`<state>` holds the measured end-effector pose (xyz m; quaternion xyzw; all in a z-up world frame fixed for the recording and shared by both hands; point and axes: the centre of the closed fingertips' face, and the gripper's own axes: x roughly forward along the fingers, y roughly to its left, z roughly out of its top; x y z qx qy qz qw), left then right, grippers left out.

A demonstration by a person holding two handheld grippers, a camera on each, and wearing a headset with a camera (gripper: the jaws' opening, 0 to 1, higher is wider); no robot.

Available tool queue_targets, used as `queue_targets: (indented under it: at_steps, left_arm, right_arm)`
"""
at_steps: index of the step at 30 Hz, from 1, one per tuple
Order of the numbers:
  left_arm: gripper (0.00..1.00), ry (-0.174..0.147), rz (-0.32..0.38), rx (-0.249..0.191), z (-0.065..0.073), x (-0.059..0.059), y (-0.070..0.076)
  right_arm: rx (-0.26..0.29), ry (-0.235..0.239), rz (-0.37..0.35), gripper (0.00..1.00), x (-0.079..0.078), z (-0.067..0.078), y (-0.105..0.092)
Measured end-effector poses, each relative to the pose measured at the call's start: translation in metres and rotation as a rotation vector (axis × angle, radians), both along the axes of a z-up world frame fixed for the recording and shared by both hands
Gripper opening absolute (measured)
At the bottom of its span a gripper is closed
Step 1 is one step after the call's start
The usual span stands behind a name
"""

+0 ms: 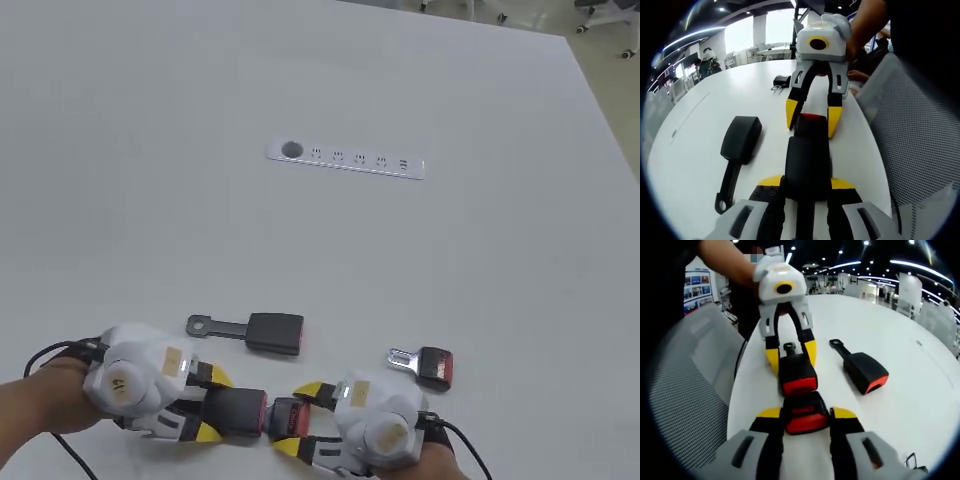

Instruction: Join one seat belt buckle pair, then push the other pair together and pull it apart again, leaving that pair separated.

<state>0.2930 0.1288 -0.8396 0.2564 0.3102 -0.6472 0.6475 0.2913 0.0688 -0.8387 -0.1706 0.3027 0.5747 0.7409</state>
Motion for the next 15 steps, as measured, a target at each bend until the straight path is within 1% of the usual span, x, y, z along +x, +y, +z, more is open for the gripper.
queue_targets:
  at_steps: [1, 2, 5, 6, 10, 15]
  left_arm:
    - [0.33, 0.003, 0.004, -0.003, 0.0, -0.0001, 0.0]
    - [0.33, 0.002, 0.004, -0.005, 0.0, 0.0, 0.0]
    - [0.33, 0.007, 0.007, -0.009, -0.0001, 0.0002, 0.0]
    - [0.33, 0.008, 0.006, -0.01, -0.0001, 0.0001, 0.0]
    - [0.33, 0.001, 0.007, -0.012, -0.0001, -0.0005, -0.0001]
    - [0.33, 0.008, 0.005, -0.013, 0.0001, -0.0011, -0.0003]
  right_arm:
    - [-0.003, -0.011, 0.007, 0.35, -0.0002, -0.0002, -0.0001]
    - [-0.001, -0.012, 0.004, 0.35, -0.0002, -0.0003, 0.0]
    - [0.003, -0.011, -0.001, 0.35, 0.0, 0.0002, 0.0001]
    - [0.012, 0.001, -0.01, 0.35, 0.0001, -0.0004, -0.0003]
    - [0.013, -0.001, -0.012, 0.35, -0.0007, 0.0003, 0.0]
    - [0.017, 0.0, -0.016, 0.35, -0.0012, -0.0008, -0.0004]
